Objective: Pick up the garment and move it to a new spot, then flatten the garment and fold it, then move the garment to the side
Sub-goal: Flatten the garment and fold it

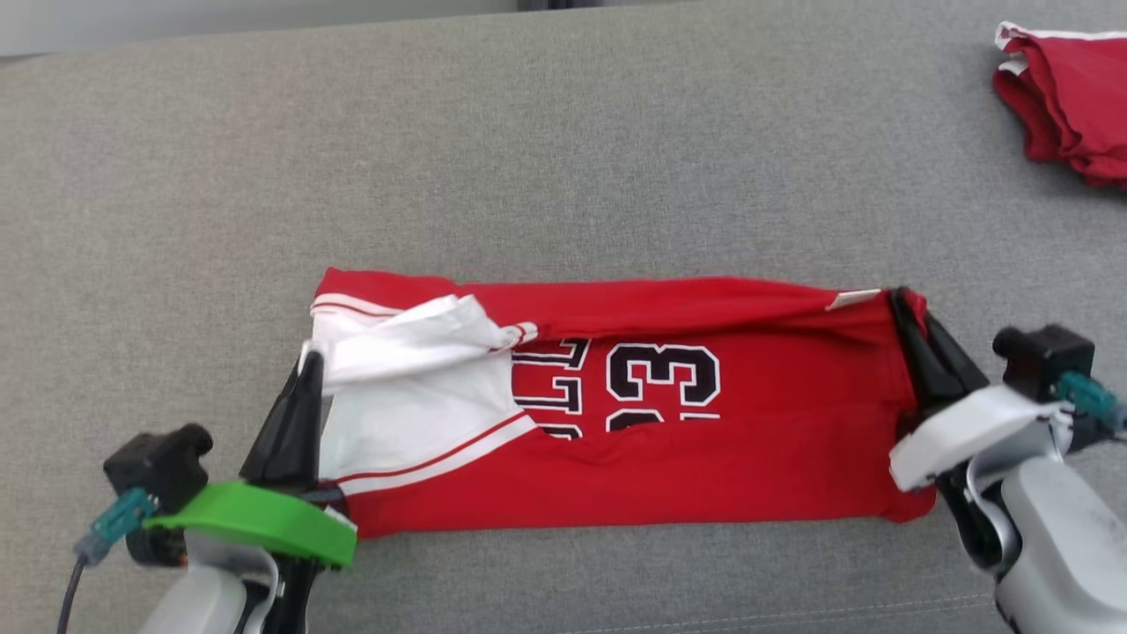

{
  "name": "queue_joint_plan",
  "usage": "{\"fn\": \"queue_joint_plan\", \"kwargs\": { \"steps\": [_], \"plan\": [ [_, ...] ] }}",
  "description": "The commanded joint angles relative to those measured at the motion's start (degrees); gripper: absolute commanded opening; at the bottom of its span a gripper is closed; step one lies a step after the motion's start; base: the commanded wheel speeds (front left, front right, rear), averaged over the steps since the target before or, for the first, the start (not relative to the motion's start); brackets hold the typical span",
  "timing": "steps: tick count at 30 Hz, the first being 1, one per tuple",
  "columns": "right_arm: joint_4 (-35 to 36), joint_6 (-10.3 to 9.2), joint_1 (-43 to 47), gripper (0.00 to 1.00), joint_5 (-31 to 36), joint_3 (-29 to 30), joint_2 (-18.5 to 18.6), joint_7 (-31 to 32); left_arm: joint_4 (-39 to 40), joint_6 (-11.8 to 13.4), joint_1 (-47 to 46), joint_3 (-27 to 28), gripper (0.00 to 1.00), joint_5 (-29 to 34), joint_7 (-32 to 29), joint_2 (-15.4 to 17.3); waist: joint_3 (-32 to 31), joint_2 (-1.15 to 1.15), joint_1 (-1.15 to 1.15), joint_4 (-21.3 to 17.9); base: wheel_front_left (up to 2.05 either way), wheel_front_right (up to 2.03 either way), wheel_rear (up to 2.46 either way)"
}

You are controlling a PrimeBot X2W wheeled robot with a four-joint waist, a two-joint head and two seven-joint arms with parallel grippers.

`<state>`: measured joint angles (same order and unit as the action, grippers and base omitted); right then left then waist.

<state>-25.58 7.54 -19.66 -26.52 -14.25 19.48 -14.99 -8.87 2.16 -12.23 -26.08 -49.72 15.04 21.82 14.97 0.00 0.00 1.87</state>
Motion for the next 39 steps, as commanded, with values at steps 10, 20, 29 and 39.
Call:
{"fn": "queue_joint_plan", "kwargs": {
  "steps": [10, 20, 29, 39],
  "plan": [
    [4.5, -0.11, 9.0, 1.0, -2.0, 3.2, -1.5, -0.2, -0.4, 0.5, 7.2, 3.8, 1.0, 4.9, 0.1, -3.0, -3.9, 0.0, 0.0, 0.1, 0.0, 0.0, 0.0],
    [2.3, -0.11, 9.1, 1.0, -1.7, 6.0, -2.4, 0.8, 3.7, -0.4, 10.7, 13.3, 1.0, 17.6, 0.1, -8.3, -6.2, 0.0, 0.0, 0.7, 0.0, 0.0, 0.0],
    [-8.7, -0.11, 7.2, 1.0, -1.1, 7.8, -6.3, 1.6, 8.2, -4.2, 12.7, 24.4, 1.0, 30.1, 0.2, -14.9, -5.6, 0.0, 0.0, 2.4, 0.0, 0.0, 0.0],
    [-14.5, -0.06, 7.1, 0.0, -4.4, 6.3, -9.5, 1.1, 7.6, -7.7, 13.5, 29.5, 1.0, 36.6, 0.2, -18.1, -5.1, 0.0, 0.0, 3.2, 0.0, 0.0, 0.0]
  ]
}}
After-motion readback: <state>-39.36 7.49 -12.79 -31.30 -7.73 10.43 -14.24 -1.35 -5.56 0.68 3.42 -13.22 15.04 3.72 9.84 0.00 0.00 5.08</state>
